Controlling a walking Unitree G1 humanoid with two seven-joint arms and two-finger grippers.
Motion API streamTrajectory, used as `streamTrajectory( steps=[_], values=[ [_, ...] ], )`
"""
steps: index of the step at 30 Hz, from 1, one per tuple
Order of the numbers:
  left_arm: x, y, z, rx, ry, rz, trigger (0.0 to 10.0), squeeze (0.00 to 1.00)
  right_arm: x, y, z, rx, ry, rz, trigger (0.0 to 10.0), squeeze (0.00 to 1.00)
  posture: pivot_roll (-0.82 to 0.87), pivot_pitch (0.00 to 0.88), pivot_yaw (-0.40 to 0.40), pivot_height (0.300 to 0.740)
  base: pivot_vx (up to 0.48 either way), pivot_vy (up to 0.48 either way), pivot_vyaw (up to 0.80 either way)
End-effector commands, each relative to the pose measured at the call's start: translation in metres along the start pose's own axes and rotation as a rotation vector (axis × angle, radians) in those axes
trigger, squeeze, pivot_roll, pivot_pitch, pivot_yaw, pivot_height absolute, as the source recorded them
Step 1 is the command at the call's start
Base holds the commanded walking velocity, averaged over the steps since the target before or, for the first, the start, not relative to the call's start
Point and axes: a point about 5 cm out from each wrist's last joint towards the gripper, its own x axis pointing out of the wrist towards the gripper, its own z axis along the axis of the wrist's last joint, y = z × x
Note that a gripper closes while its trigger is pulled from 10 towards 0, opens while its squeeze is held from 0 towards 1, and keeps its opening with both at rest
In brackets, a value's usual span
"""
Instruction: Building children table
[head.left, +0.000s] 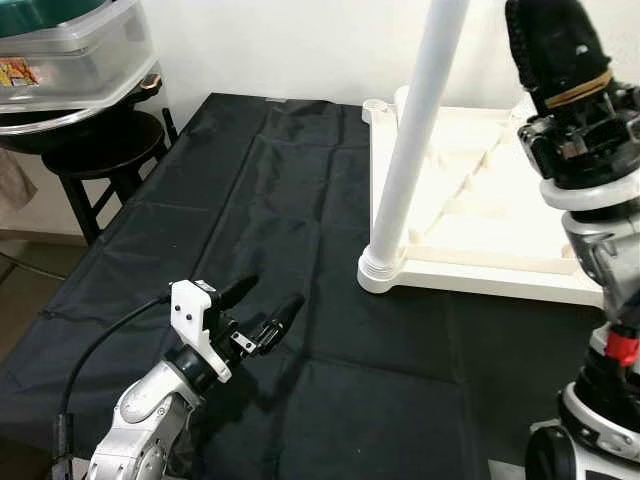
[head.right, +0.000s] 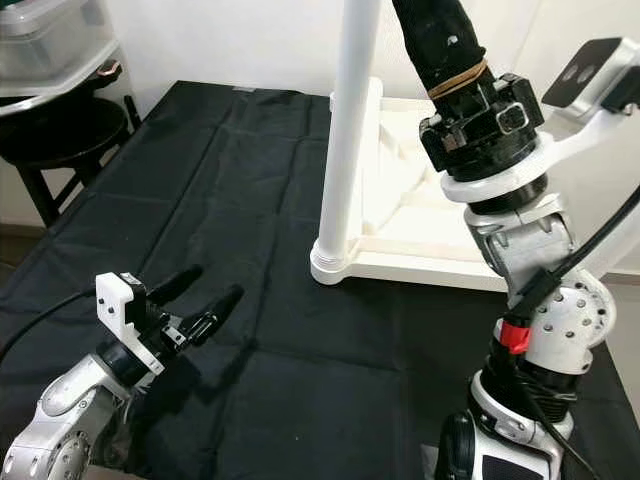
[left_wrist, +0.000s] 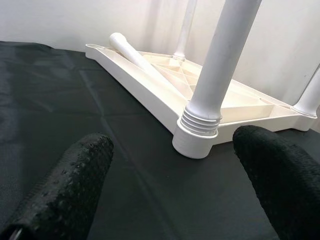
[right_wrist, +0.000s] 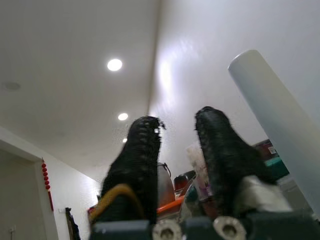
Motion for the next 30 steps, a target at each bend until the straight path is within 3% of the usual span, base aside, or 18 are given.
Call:
streamTrajectory(
  steps=[1, 8, 11, 12, 13, 14, 18, 21, 25, 28, 30],
  values=[
    [0.0, 0.0, -0.003, 0.001, 0.006, 0.001, 10.0, 0.0, 0.0, 0.003, 0.003, -0.015, -0.006, 0.011, 0.0, 0.0, -0.02, 0.093, -0.028, 0.74, 0.0, 0.0, 0.0],
    [0.0, -0.001, -0.003, 0.0, 0.005, 0.001, 10.0, 0.0, 0.0, 0.002, 0.002, -0.038, 0.015, -0.009, 0.0, 0.0, -0.02, 0.097, -0.026, 0.74, 0.0, 0.0, 0.0],
    [0.0, -0.001, -0.002, -0.001, 0.006, -0.001, 10.0, 0.0, -0.005, -0.009, -0.003, -0.192, 0.142, -0.103, 0.0, 0.0, -0.03, 0.106, -0.024, 0.74, 0.0, 0.0, 0.0],
    [0.0, -0.001, -0.002, -0.001, 0.005, -0.001, 10.0, 0.0, -0.012, -0.02, -0.002, -0.313, 0.249, -0.149, 10.0, 0.0, -0.02, 0.115, -0.024, 0.74, 0.0, 0.0, 0.0],
    [0.0, -0.002, -0.001, -0.001, 0.004, -0.001, 10.0, 0.0, -0.018, -0.028, -0.001, -0.393, 0.327, -0.174, 10.0, 0.0, -0.02, 0.115, -0.024, 0.74, 0.0, 0.0, 0.0],
    [0.0, -0.002, -0.001, -0.002, 0.003, -0.001, 10.0, 0.0, -0.026, -0.032, 0.001, -0.459, 0.427, -0.162, 10.0, 1.0, -0.03, 0.123, -0.025, 0.74, 0.0, 0.0, 0.0],
    [-0.002, -0.005, 0.002, -0.005, -0.002, -0.004, 10.0, 0.0, -0.054, -0.045, 0.007, -0.571, 0.673, -0.179, 10.0, 1.0, -0.03, 0.139, -0.025, 0.74, 0.0, 0.0, 0.0],
    [-0.004, -0.01, 0.006, -0.006, -0.006, -0.008, 10.0, 0.0, -0.067, -0.056, 0.009, -0.558, 0.673, -0.229, 10.0, 1.0, -0.02, 0.168, -0.026, 0.74, 0.0, 0.0, 0.0],
    [-0.005, -0.01, 0.006, -0.006, -0.005, -0.009, 10.0, 0.0, -0.067, -0.057, 0.006, -0.547, 0.672, -0.218, 10.0, 1.0, -0.02, 0.176, -0.025, 0.74, 0.0, 0.0, 0.0],
    [-0.009, -0.015, 0.01, -0.008, 0.0, -0.012, 10.0, 0.0, -0.065, -0.065, -0.004, -0.455, 0.667, -0.123, 10.0, 1.0, 0.0, 0.209, -0.02, 0.74, 0.0, 0.0, 0.0],
    [-0.01, -0.017, 0.011, -0.009, 0.001, -0.013, 10.0, 0.0, -0.065, -0.072, -0.006, -0.454, 0.699, -0.083, 10.0, 1.0, 0.0, 0.216, -0.021, 0.74, 0.0, 0.0, 0.0]
  ],
)
